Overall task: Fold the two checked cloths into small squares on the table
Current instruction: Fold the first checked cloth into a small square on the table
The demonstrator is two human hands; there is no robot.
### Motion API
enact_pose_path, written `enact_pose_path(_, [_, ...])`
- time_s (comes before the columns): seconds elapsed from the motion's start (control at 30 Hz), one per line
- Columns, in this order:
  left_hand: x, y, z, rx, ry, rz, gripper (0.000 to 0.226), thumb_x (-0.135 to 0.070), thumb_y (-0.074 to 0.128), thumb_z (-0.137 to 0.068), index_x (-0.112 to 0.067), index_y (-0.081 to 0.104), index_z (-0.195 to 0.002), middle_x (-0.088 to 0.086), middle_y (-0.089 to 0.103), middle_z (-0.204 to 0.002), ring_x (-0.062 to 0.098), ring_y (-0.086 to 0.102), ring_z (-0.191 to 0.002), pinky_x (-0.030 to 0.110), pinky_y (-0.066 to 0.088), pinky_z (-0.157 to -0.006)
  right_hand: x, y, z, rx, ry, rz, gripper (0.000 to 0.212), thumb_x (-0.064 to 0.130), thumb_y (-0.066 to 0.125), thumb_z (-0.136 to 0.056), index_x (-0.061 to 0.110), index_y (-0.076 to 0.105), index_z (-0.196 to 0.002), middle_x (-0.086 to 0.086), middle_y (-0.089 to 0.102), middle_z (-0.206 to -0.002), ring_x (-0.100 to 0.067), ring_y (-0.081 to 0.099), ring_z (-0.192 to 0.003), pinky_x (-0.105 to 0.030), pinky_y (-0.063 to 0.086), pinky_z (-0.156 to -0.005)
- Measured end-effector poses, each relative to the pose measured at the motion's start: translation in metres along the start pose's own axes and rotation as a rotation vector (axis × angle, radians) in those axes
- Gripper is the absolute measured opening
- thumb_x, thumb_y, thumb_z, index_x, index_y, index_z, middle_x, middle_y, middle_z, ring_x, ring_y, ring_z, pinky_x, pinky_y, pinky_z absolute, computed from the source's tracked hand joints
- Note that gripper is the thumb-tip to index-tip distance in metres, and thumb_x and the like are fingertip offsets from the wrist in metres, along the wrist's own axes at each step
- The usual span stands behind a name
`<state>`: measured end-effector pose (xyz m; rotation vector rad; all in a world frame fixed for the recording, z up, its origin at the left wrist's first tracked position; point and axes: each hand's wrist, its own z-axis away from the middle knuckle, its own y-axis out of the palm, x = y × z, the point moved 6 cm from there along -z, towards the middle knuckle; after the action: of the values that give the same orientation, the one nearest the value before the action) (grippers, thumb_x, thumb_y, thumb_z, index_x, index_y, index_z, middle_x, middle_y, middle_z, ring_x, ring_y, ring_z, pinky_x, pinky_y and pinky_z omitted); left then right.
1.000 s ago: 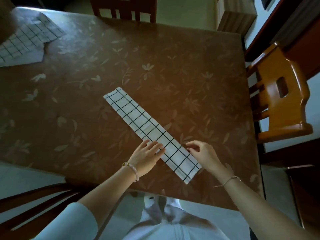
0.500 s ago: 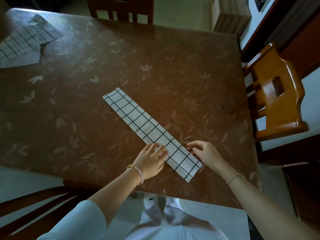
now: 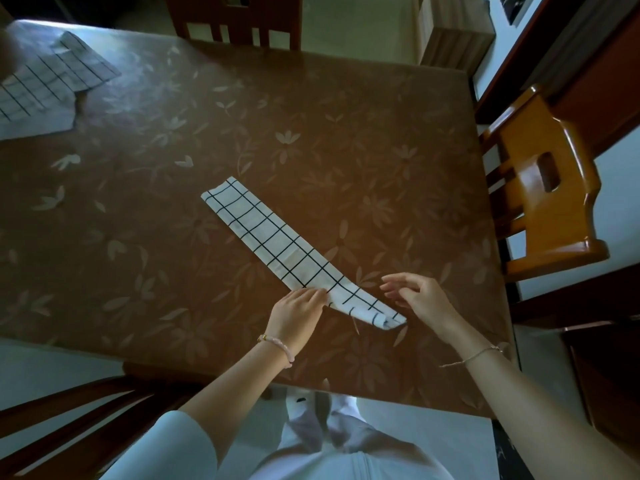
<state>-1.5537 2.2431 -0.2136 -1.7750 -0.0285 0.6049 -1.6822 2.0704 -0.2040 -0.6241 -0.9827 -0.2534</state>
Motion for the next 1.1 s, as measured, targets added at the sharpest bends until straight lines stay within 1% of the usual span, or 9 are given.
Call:
enact_pose_path(0.13, [0.020,-0.011,-0.002,0.007,-0.297,0.220,0.015,-0.018,0.050,-0.093,-0.012,0.061,-0.101,-0.004,0.061,-0.064,0.008,0.051,-0.046,0.020,0.040,-0.044,0.002,-0.015,0.002,-0.019,-0.031,-0.018,0.040,-0.008,0.048,-0.088,0.024,0.067,-0.101,0.005,0.070,-0.099,-0.007,0.067,-0.090,-0.023,0.054,-0.083])
enact_pose_path(0.27, [0.033,-0.024,-0.006,-0.115,-0.433,0.422,0.015,-0.020,0.051,-0.093,-0.008,0.060,-0.096,0.005,0.067,-0.072,0.016,0.061,-0.058,0.027,0.051,-0.056,0.016,-0.006,-0.002,0.059,-0.067,-0.024,0.040,0.009,0.064,-0.084,0.037,0.061,-0.113,0.017,0.063,-0.112,0.000,0.059,-0.106,-0.018,0.052,-0.080])
enact_pose_path(0.37, [0.036,-0.032,-0.011,-0.148,-0.507,0.543,0.015,-0.019,0.052,-0.092,-0.010,0.053,-0.080,-0.008,0.056,-0.064,0.002,0.052,-0.057,0.010,0.041,-0.056,0.040,0.017,-0.014,0.159,-0.096,-0.044,0.049,0.034,0.072,-0.077,0.041,0.054,-0.122,0.017,0.056,-0.123,-0.001,0.050,-0.116,-0.026,0.048,-0.090])
enact_pose_path(0.5, [0.048,-0.037,-0.017,-0.170,-0.594,0.673,0.026,-0.023,0.052,-0.092,-0.001,0.047,-0.078,-0.003,0.046,-0.056,0.009,0.039,-0.049,0.024,0.035,-0.053,0.077,0.061,-0.041,0.261,-0.121,-0.109,0.061,0.044,0.071,-0.075,0.034,0.048,-0.130,0.015,0.052,-0.130,-0.004,0.045,-0.122,-0.032,0.039,-0.102])
enact_pose_path(0.67, [0.057,-0.048,-0.022,-0.104,-0.615,0.740,0.021,-0.022,0.052,-0.092,-0.012,0.046,-0.075,-0.005,0.050,-0.059,0.010,0.049,-0.057,0.025,0.041,-0.061,0.112,0.088,-0.072,0.256,-0.108,-0.202,0.026,0.028,0.066,-0.084,0.018,0.064,-0.107,0.003,0.069,-0.104,-0.017,0.066,-0.096,-0.017,0.053,-0.068])
enact_pose_path(0.77, [0.071,-0.052,-0.021,-0.095,-0.666,0.813,0.019,-0.028,0.049,-0.093,-0.014,0.059,-0.101,-0.010,0.062,-0.095,-0.001,0.057,-0.089,0.013,0.042,-0.076,0.121,0.091,-0.085,0.217,-0.110,-0.230,0.016,0.022,0.065,-0.085,0.014,0.065,-0.099,-0.003,0.069,-0.097,-0.021,0.066,-0.087,-0.019,0.054,-0.058])
enact_pose_path(0.93, [0.121,-0.056,-0.017,0.014,-0.528,0.105,0.045,-0.033,0.023,-0.097,-0.021,0.042,-0.136,-0.004,0.042,-0.142,0.014,0.027,-0.137,0.030,0.016,-0.115,0.139,0.102,-0.114,0.253,-0.142,-0.182,0.016,0.022,0.066,-0.084,0.013,0.066,-0.098,-0.005,0.070,-0.099,-0.023,0.066,-0.092,-0.038,0.056,-0.080])
enact_pose_path(1.0, [0.133,-0.053,-0.017,0.140,-0.455,-0.081,0.060,-0.042,0.005,-0.089,-0.026,0.032,-0.141,-0.007,0.029,-0.149,0.015,0.014,-0.142,0.034,0.003,-0.115,0.148,0.108,-0.125,0.268,-0.141,-0.184,0.016,0.020,0.066,-0.084,0.012,0.066,-0.098,-0.005,0.070,-0.099,-0.022,0.067,-0.091,-0.036,0.057,-0.078])
enact_pose_path(1.1, [0.146,-0.048,-0.015,0.227,-0.422,-0.147,0.046,-0.035,0.018,-0.097,-0.032,0.027,-0.142,-0.011,0.019,-0.152,0.014,0.004,-0.143,0.036,-0.005,-0.113,0.166,0.121,-0.141,0.299,-0.144,-0.195,0.017,0.017,0.066,-0.084,0.009,0.066,-0.098,-0.006,0.070,-0.097,-0.020,0.068,-0.086,-0.027,0.057,-0.071])
